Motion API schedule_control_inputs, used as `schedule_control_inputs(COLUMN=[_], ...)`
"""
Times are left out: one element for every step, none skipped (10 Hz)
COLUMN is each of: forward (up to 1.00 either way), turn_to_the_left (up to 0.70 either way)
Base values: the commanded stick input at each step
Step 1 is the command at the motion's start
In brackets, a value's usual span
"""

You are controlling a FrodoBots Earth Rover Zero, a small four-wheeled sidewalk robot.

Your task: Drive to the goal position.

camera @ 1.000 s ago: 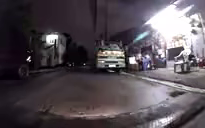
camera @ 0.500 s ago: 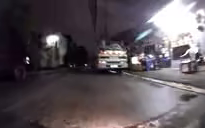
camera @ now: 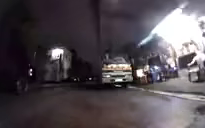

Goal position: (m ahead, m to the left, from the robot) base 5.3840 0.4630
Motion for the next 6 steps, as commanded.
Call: schedule_control_inputs(forward=[0.50,0.50,0.50,0.50,0.50,0.50], turn_to_the_left=[0.00,0.00,0.00,0.00,0.00,0.00])
